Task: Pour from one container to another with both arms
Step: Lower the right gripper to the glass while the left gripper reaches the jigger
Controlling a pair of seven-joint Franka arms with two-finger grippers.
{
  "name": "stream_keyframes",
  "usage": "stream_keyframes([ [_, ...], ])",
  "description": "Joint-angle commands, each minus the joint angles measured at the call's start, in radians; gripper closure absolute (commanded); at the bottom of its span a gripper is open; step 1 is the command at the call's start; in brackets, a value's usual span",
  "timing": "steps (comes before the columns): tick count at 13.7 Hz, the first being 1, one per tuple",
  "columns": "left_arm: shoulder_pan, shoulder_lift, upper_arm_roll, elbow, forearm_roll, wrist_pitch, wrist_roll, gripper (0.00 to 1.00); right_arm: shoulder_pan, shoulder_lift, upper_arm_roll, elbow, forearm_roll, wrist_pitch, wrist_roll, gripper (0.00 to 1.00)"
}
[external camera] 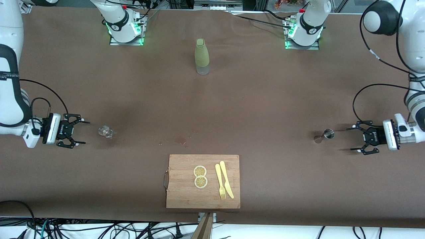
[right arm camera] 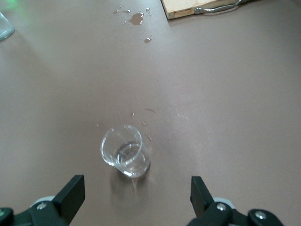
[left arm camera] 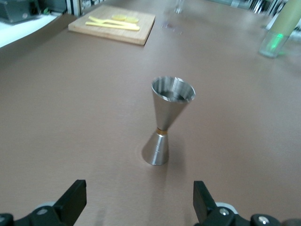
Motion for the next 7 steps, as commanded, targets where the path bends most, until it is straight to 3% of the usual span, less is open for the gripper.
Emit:
stream_keyframes([
  [1, -0.003, 0.076, 0.026, 0.050, -0.118, -0.094, 0.116, 0.00, -0.018, 0.047, 0.004, 0.005, 0.087, -0.031, -0.125, 0.00],
  [4, -0.015, 0.112, 0.051, 0.039, -0.215, -0.146, 0.202, 0.00, -0.018, 0.100, 0.002, 0.008, 0.187, -0.064, -0.226, 0.00],
  [7, -0.038, 0.147, 0.054, 0.035, -0.309, -0.175, 0.257, 0.00, -0.018, 0.136, 0.002, 0.008, 0.221, -0.087, -0.288, 0.00],
])
